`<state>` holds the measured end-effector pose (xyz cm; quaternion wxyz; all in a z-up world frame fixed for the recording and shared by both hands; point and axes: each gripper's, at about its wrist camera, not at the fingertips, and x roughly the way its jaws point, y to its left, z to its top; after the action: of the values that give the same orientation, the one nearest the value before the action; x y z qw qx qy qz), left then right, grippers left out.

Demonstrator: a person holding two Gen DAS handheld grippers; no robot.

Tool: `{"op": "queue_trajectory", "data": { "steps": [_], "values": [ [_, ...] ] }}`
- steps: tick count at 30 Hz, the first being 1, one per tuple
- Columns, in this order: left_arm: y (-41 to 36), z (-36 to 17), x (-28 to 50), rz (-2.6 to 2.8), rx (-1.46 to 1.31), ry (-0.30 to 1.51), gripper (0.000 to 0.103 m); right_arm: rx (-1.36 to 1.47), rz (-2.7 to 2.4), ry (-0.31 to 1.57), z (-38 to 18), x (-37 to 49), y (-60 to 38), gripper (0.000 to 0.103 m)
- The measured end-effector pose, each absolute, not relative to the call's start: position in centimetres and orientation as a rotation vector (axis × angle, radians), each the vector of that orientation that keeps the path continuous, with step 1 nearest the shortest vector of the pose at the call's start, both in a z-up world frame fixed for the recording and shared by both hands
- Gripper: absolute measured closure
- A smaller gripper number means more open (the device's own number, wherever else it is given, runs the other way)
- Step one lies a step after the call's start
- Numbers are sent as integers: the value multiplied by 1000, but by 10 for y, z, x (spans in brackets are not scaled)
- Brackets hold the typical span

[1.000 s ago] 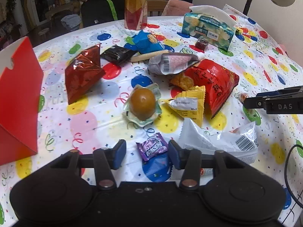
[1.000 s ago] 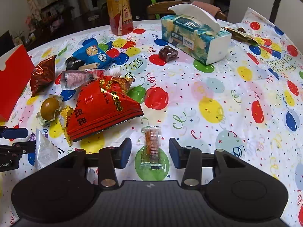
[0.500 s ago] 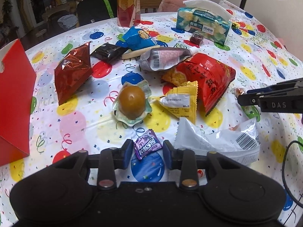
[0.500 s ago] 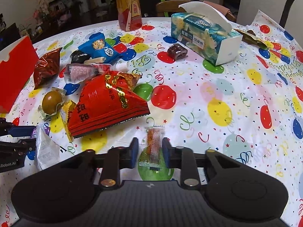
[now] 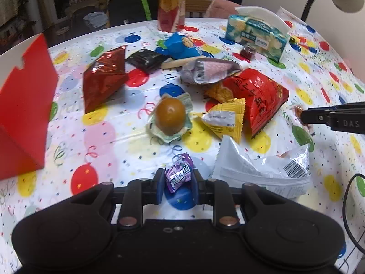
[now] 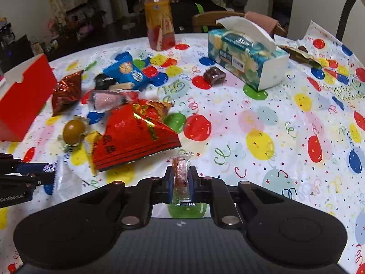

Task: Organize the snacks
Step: 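Grasp the purple candy with the left gripper while the right gripper grasps the small wrapped sweet, then carry both candies into the red box and open both grippers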

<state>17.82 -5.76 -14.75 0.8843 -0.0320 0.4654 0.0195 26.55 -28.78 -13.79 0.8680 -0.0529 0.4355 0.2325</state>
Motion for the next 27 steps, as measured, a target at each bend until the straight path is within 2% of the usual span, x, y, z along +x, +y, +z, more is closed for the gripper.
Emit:
{"op": "queue_trajectory", "data": {
  "steps": [13,27],
  "values": [
    [-23,-111,150,38,-97,915,81,-90,489,837,-78,229,-271,92],
    [49,-60,125,50,-147,844,81,-110,611,772,-22,190,-165,92]
  ]
}}
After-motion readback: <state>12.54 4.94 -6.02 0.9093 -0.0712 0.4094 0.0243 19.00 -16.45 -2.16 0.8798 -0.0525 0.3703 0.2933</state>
